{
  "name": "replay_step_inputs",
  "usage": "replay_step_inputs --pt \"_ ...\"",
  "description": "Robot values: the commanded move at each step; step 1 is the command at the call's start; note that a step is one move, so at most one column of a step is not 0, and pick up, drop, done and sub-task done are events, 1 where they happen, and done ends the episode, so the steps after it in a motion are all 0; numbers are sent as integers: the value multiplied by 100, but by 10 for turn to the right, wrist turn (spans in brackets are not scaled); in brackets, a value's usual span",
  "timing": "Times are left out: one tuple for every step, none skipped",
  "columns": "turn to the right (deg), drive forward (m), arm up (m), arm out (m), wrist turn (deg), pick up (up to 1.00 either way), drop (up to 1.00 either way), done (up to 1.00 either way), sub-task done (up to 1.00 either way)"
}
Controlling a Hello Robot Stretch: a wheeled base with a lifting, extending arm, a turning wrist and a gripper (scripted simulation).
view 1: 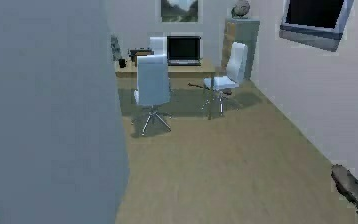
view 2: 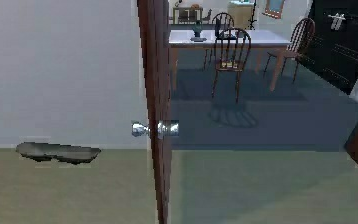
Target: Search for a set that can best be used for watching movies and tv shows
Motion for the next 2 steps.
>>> replay_step_inputs --pt "270 0 0 0 0 0 0 0 0" --pt "0 100 0 0 0 0 0 0 0"
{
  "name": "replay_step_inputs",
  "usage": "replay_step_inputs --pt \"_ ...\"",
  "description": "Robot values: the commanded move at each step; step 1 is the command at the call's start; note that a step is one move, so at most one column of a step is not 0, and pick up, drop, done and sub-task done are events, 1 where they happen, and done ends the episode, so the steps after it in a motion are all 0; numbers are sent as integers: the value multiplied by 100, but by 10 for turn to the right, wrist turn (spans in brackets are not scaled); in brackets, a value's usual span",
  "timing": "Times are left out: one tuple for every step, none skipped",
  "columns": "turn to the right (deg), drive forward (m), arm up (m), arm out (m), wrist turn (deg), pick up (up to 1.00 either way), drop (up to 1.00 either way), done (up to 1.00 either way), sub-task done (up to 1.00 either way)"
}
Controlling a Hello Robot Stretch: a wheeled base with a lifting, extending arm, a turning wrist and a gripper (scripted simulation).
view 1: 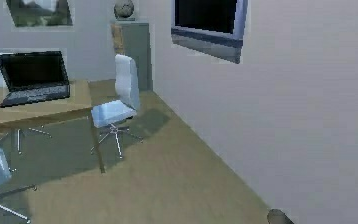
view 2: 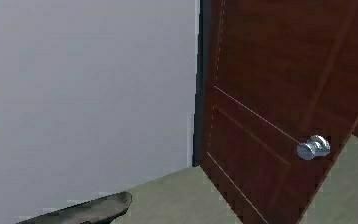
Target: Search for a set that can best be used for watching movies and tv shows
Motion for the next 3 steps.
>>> replay_step_inputs --pt "30 0 0 0 0 0 0 0 0" --pt "0 85 0 0 0 0 0 0 0" --pt "0 0 0 0 0 0 0 100 0"
